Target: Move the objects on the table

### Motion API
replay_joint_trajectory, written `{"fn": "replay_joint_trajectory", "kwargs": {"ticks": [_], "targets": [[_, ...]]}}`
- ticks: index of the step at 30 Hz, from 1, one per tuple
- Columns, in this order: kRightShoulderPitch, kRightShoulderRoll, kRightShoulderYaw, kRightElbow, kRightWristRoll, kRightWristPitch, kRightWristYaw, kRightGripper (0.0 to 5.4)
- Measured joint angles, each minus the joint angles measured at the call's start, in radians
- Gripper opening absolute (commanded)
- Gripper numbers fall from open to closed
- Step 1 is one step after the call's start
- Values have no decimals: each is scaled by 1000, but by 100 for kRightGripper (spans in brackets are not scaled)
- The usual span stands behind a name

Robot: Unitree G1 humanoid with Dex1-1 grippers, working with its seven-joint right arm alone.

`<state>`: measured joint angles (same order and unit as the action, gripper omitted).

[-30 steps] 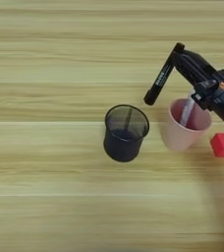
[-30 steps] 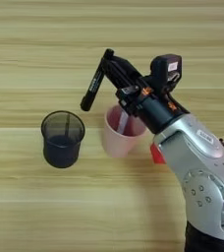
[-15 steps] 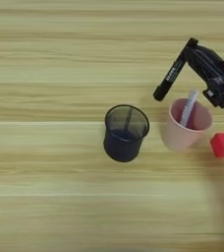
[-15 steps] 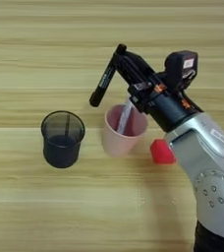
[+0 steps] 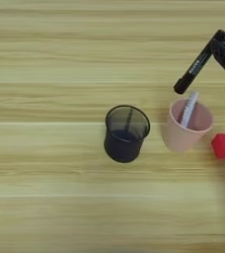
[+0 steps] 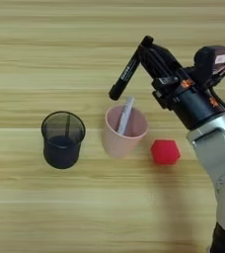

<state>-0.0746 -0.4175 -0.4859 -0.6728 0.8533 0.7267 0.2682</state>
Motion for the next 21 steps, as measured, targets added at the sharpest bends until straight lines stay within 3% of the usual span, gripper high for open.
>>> {"fn": "replay_joint_trajectory", "kwargs": {"ticks": [21], "targets": [[82,-38,-5,4,-10,-4,23,77]]}}
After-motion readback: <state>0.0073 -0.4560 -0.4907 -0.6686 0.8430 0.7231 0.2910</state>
